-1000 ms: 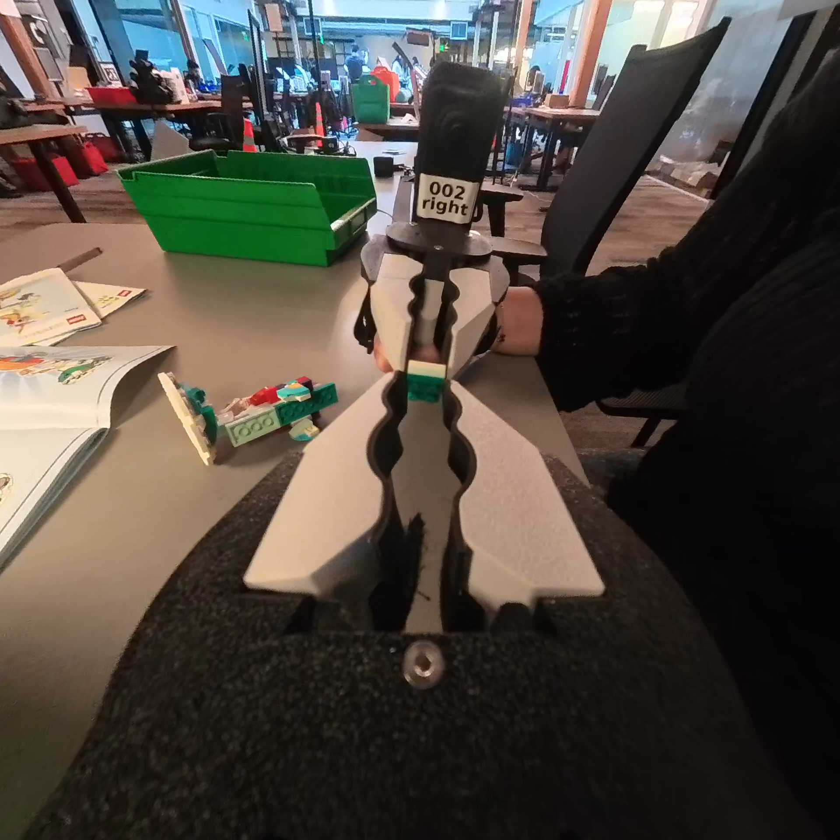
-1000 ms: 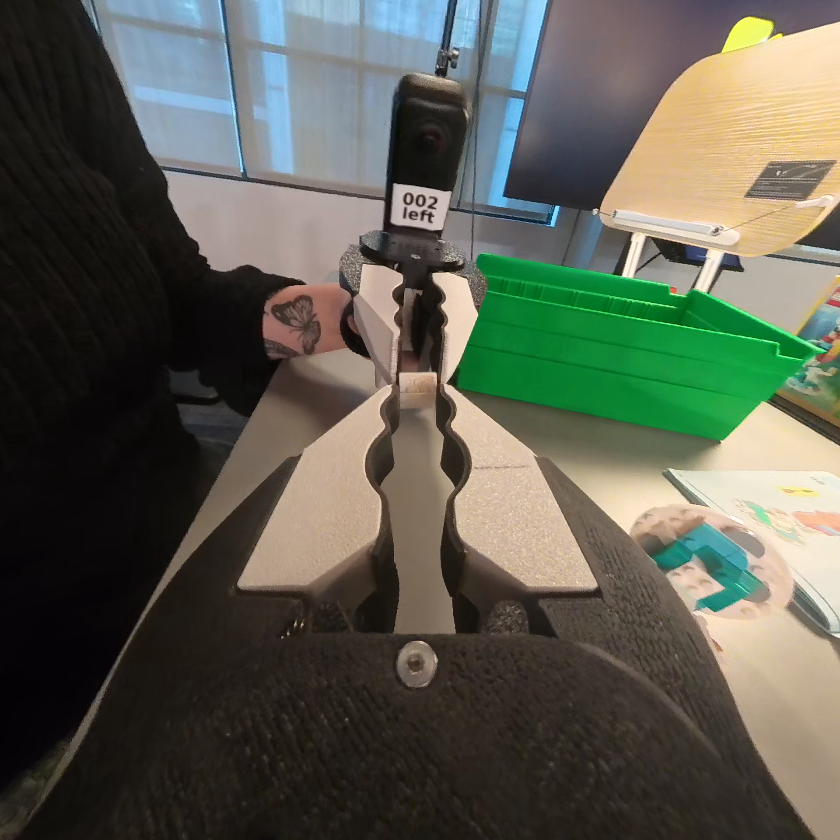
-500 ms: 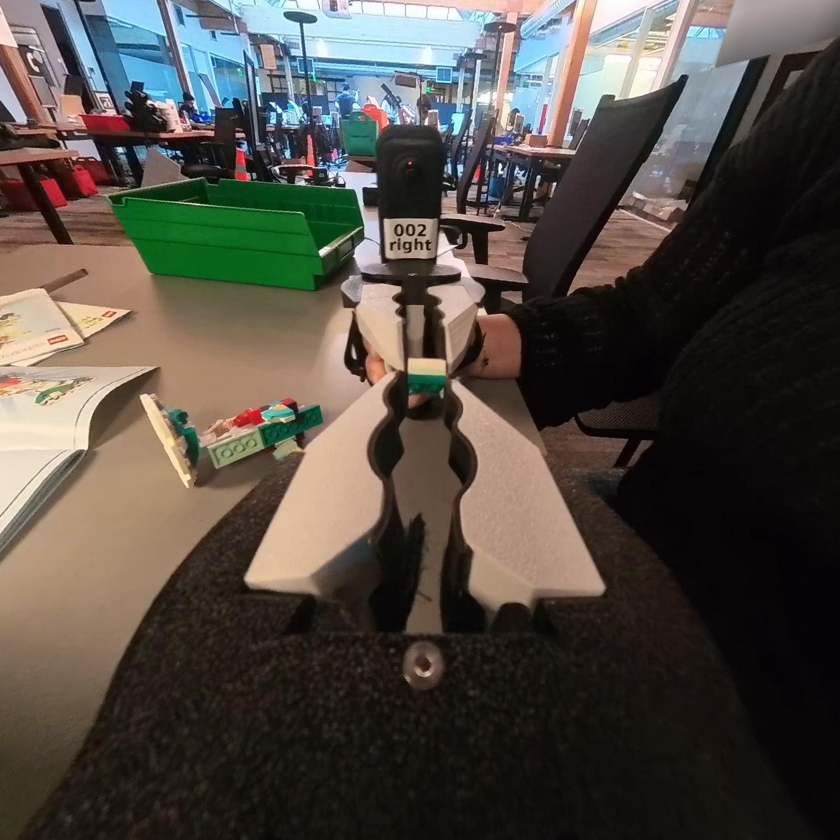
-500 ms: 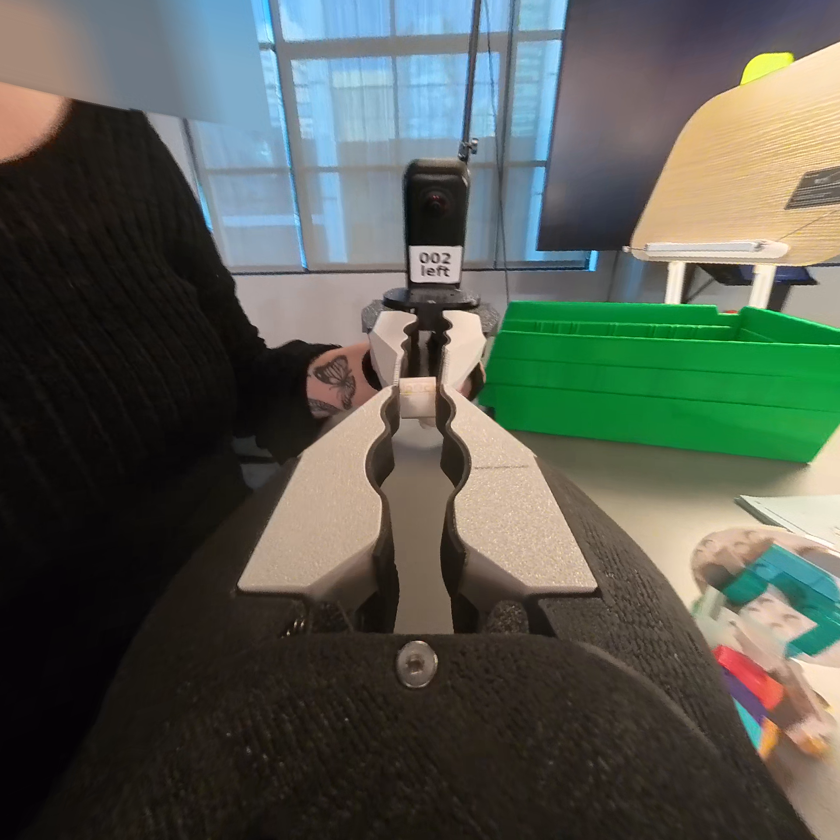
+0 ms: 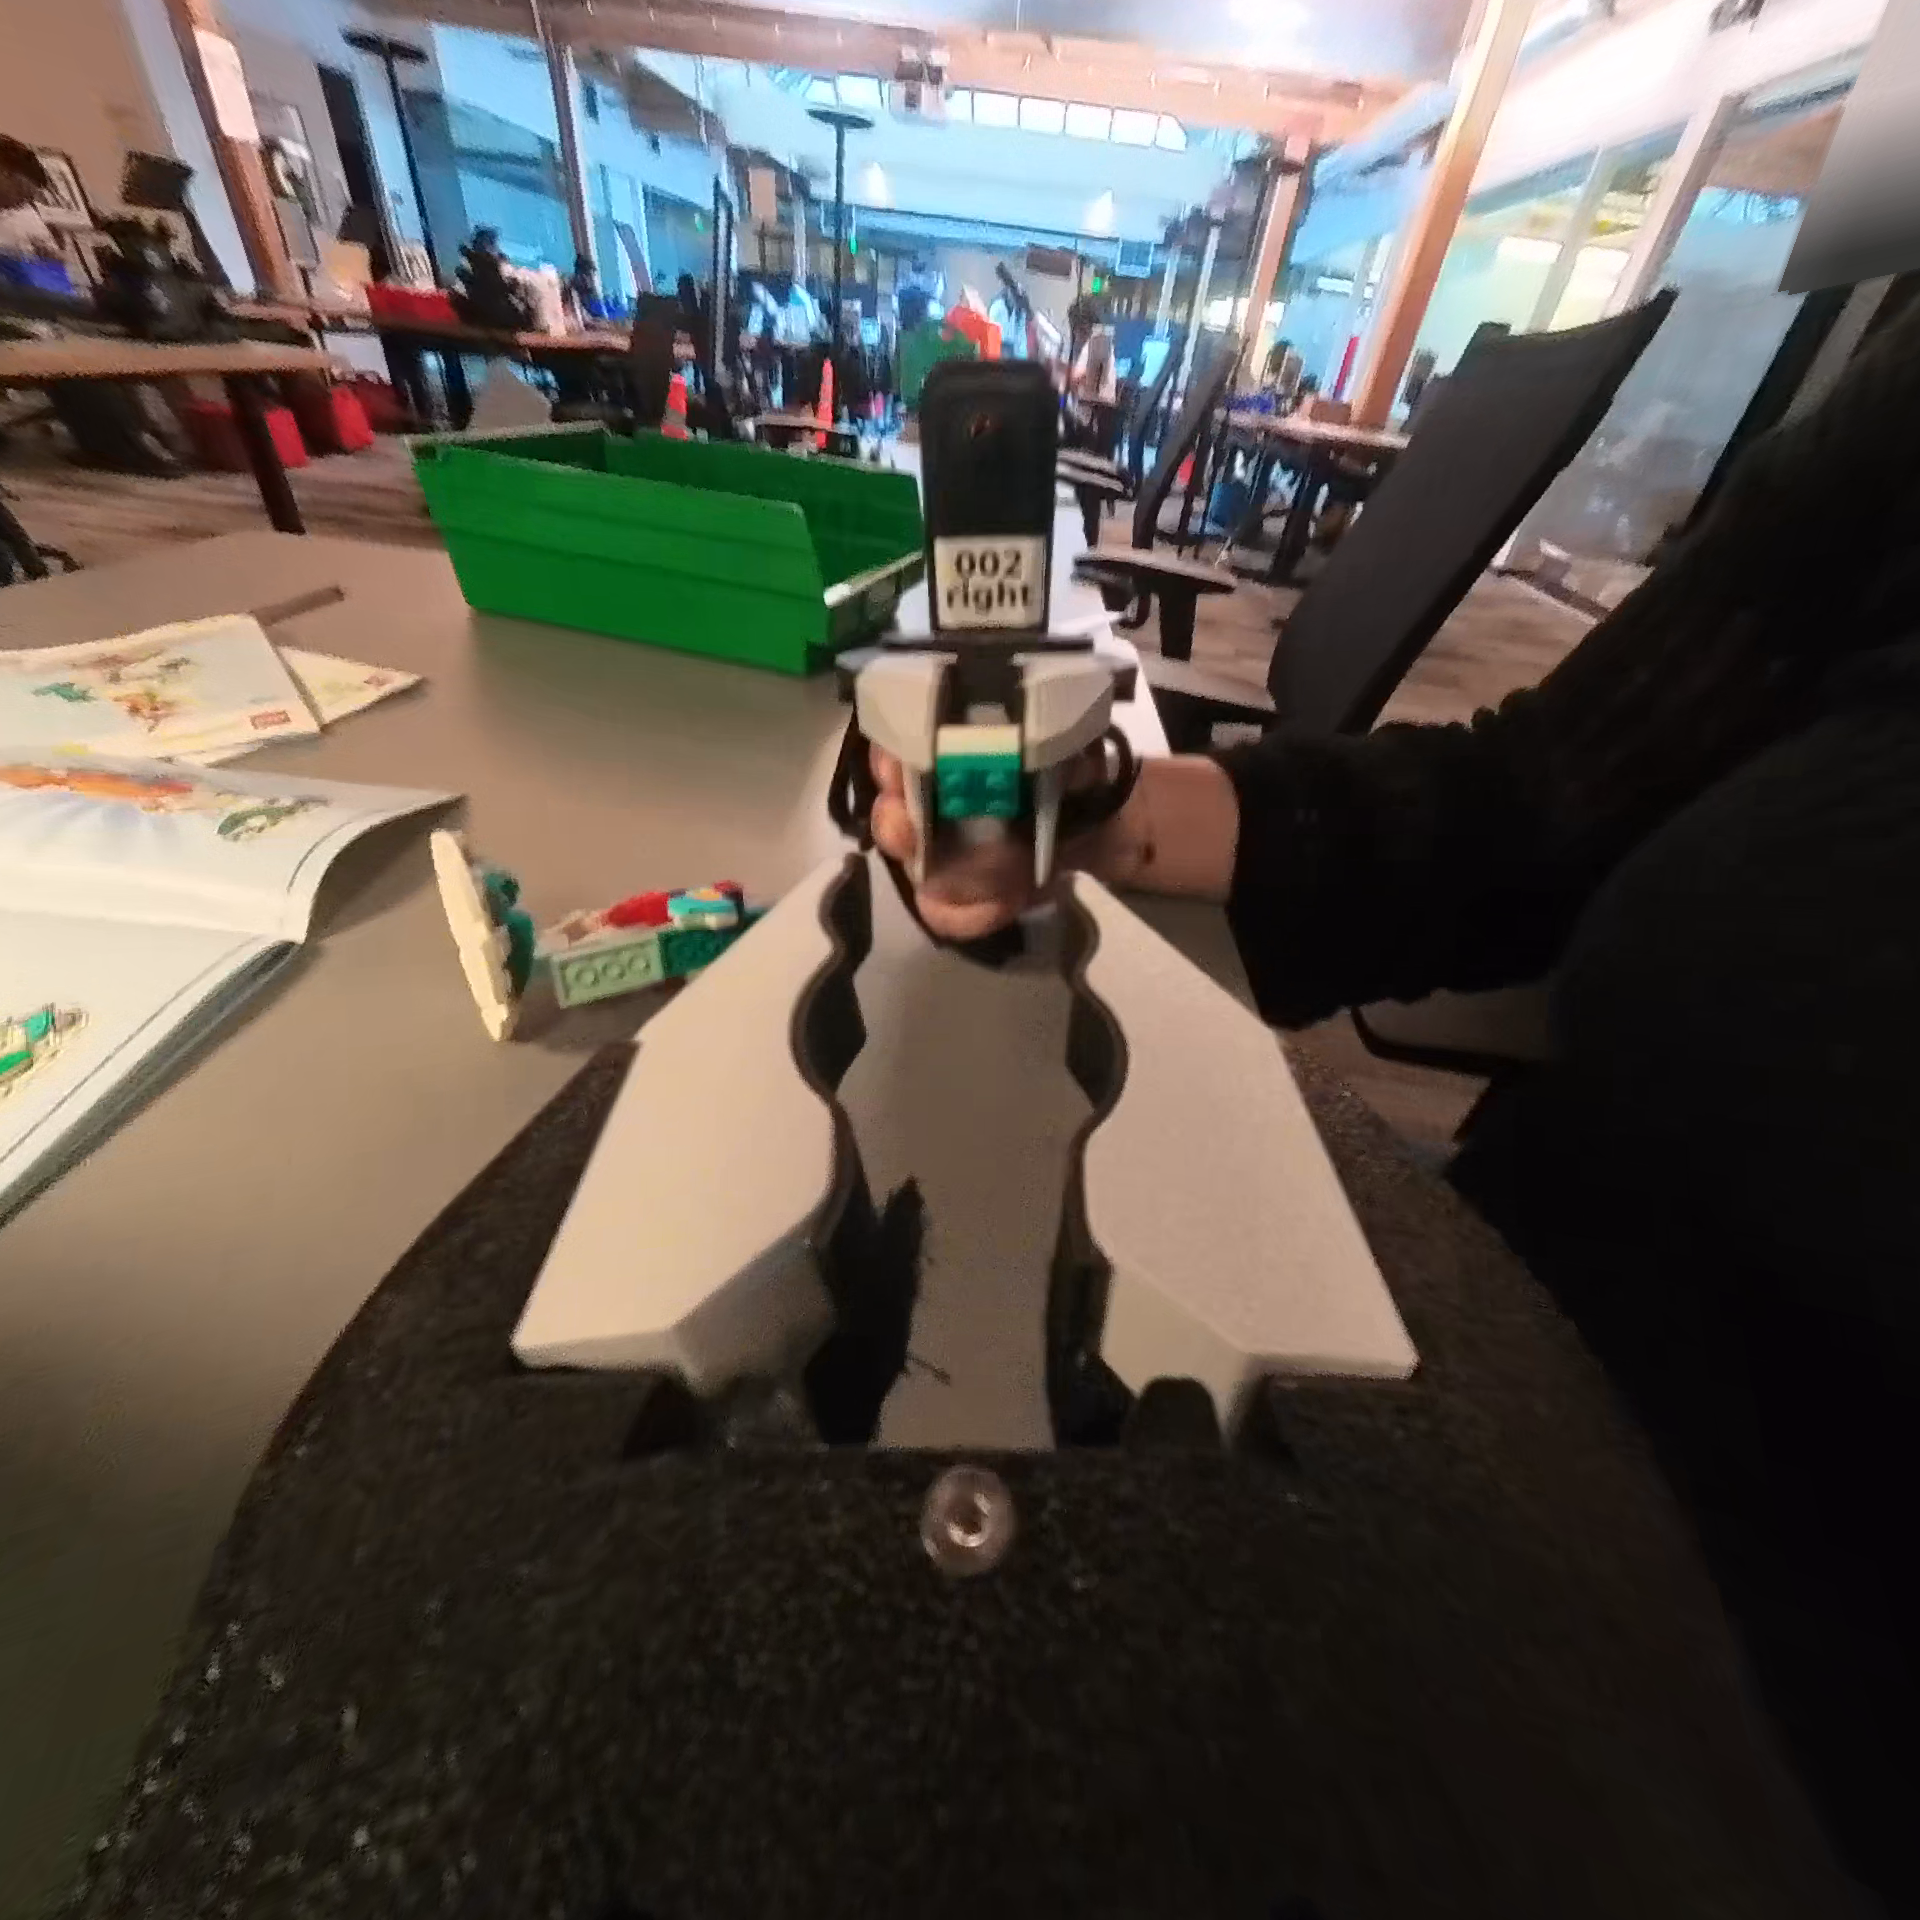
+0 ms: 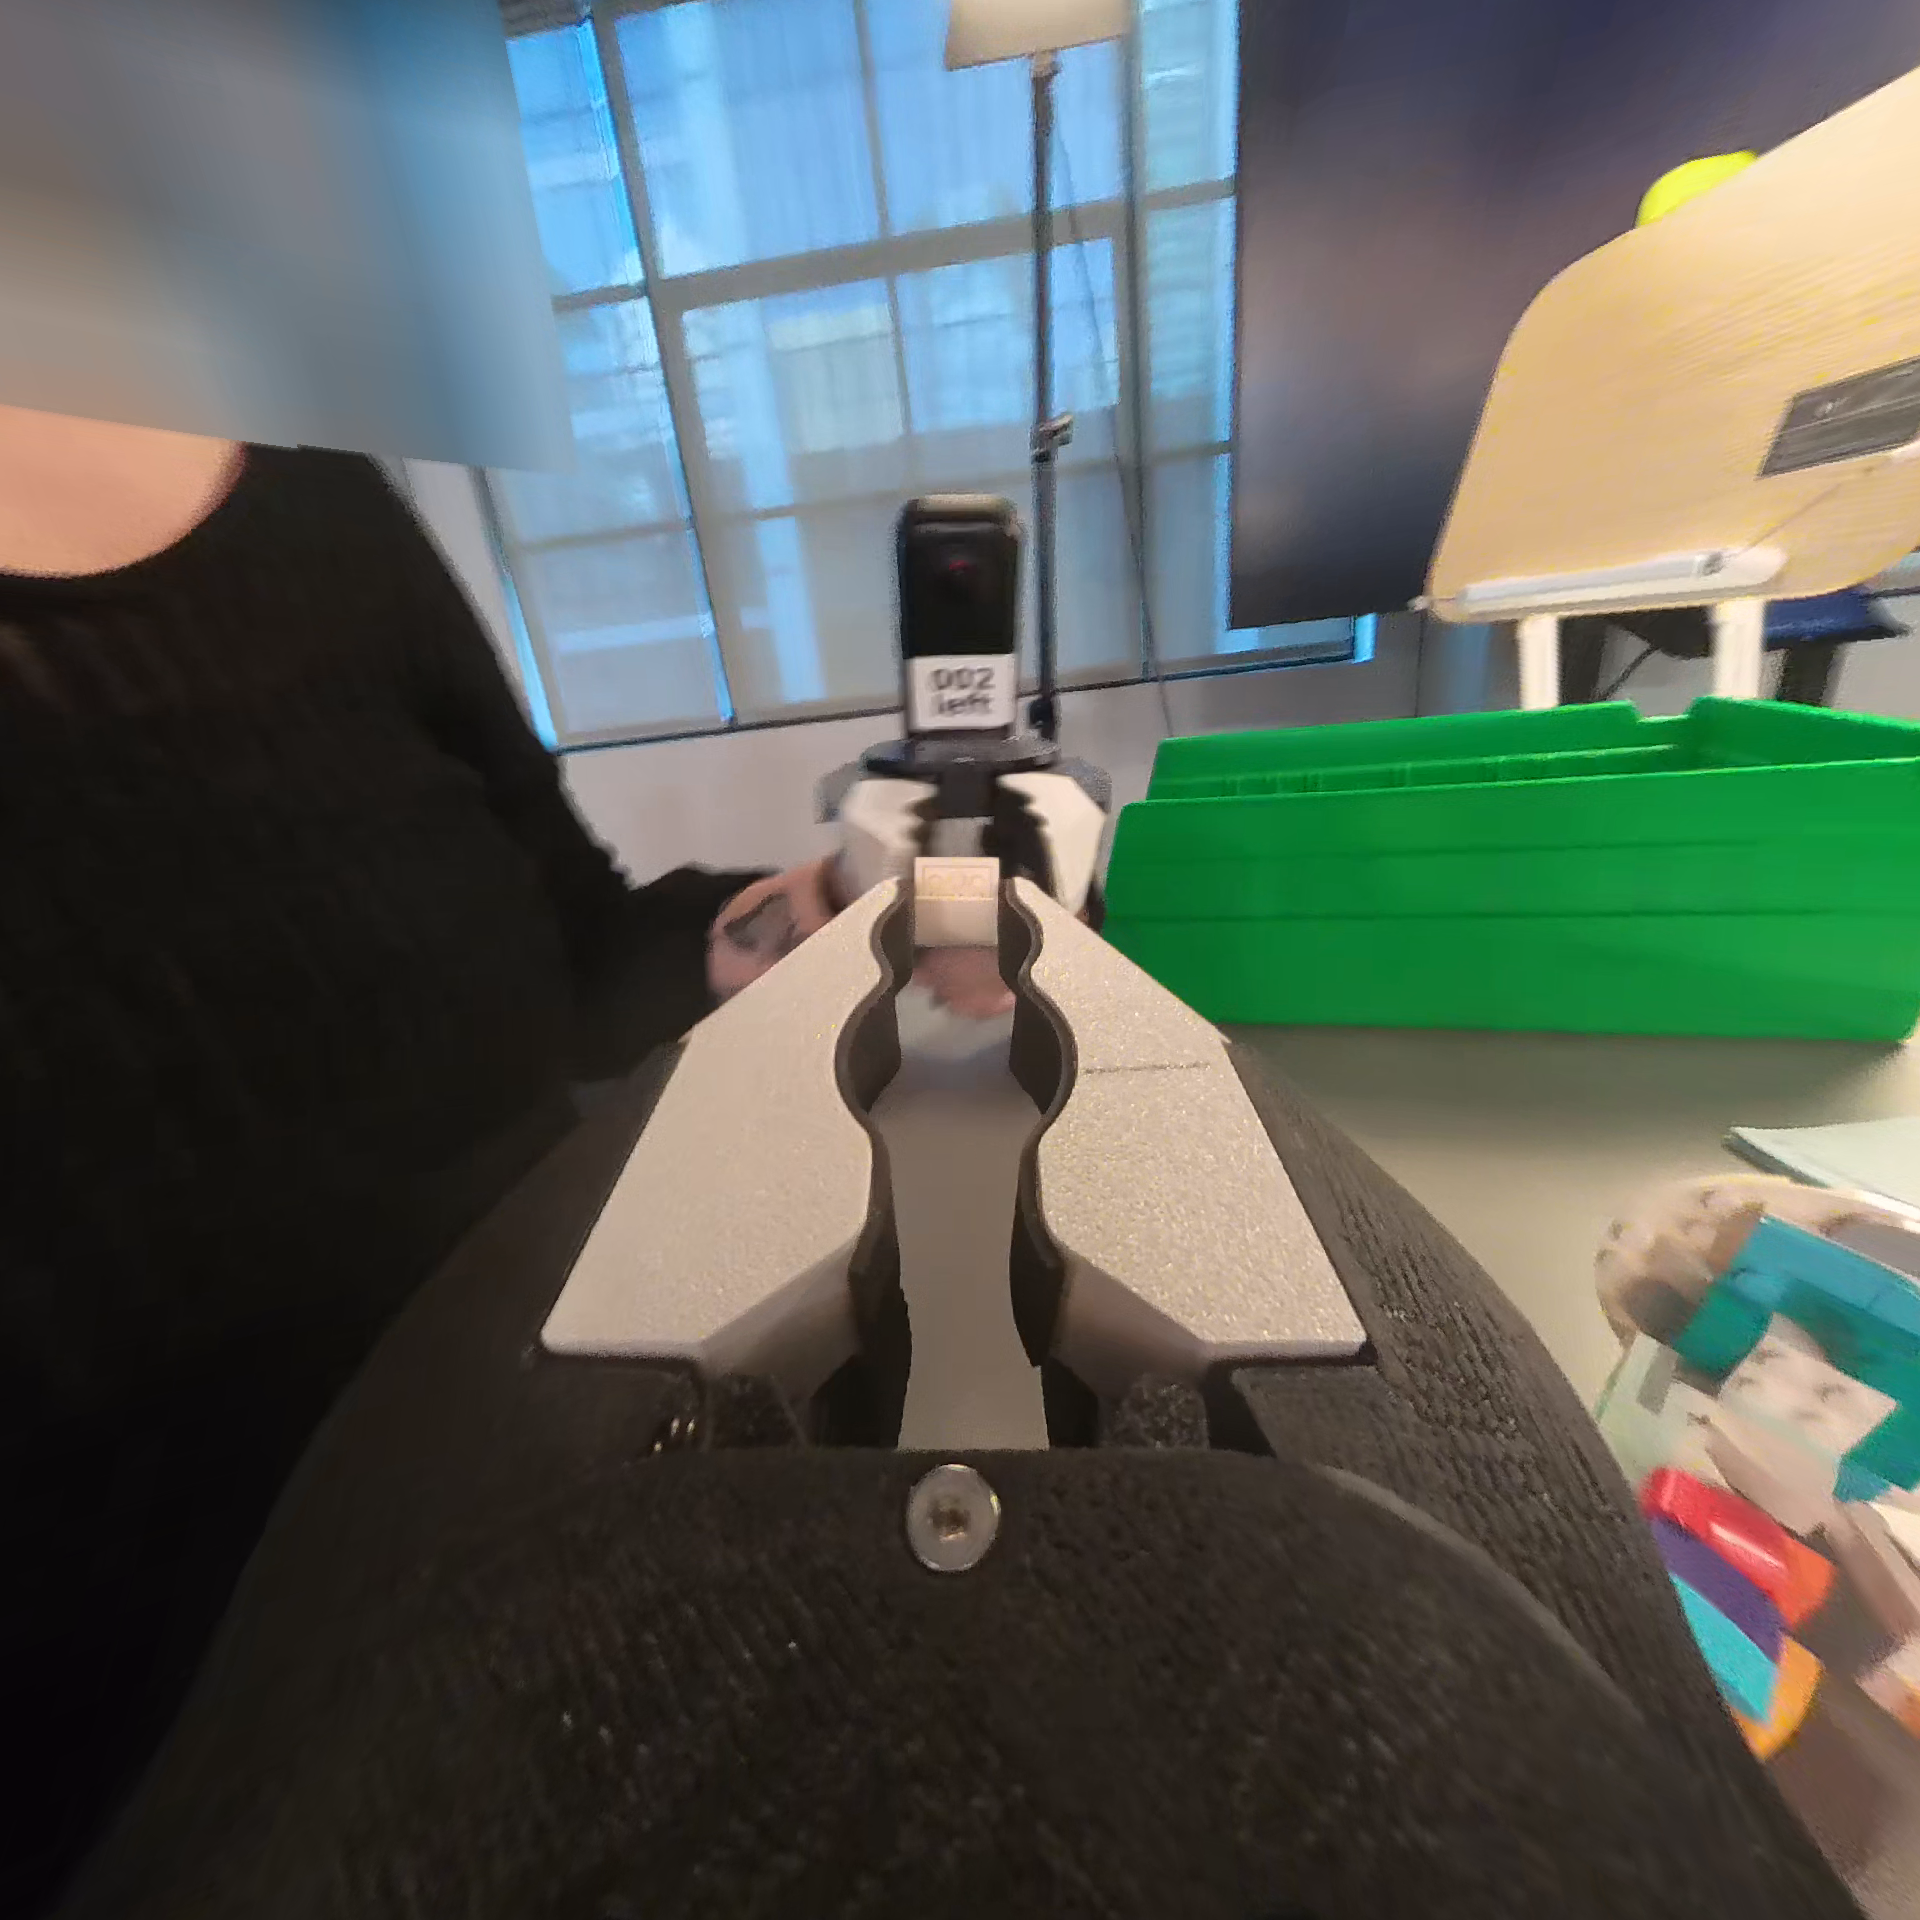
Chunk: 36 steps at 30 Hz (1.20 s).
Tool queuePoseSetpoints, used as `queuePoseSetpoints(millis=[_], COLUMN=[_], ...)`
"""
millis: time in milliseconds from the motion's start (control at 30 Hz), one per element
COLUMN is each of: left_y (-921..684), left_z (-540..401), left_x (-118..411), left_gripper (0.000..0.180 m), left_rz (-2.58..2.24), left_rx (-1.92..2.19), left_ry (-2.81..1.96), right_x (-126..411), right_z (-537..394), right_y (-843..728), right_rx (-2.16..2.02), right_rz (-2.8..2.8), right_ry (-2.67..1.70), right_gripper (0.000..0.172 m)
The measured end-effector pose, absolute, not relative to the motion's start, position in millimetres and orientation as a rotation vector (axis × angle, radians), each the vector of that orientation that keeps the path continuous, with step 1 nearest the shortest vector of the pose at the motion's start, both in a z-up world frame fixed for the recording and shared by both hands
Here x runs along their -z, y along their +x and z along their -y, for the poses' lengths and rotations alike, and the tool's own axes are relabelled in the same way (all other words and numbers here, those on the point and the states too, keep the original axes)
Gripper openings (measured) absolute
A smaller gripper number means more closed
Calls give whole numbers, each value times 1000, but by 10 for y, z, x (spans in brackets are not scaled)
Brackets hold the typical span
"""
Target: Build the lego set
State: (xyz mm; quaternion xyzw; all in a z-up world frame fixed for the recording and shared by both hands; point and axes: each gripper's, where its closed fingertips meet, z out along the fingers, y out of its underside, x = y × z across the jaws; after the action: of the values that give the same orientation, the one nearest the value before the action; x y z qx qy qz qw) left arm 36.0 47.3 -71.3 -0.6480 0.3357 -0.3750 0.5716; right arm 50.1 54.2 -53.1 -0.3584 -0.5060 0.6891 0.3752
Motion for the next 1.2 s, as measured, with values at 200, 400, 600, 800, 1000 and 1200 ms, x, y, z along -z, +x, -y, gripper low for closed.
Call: queuePoseSetpoints(millis=[200,400,600,800,1000,1200], left_y=[467,492,577,347,-330,-1757], left_z=[-541,-540,-340,-396,-406,-751], left_x=[612,607,620,530,-48,171], left_gripper=[24,15,13,12,13,13], left_rz=[-730,-699,-839,-755,-547,-236], left_rx=[825,908,1034,1035,650,119], left_ry=[-1436,-1444,-1426,-1452,-1437,-1854], right_x=[523,491,467,443,475,473], right_z=[-472,-478,-315,-344,-487,-624], right_y=[404,406,514,568,512,462], right_rx=[-1790,-1774,-2021,-2110,-1854,-1755], right_rz=[1265,1242,1312,1296,1256,1191], right_ry=[-920,-893,-865,-867,-893,-924], right_gripper=[14,14,14,14,14,14])
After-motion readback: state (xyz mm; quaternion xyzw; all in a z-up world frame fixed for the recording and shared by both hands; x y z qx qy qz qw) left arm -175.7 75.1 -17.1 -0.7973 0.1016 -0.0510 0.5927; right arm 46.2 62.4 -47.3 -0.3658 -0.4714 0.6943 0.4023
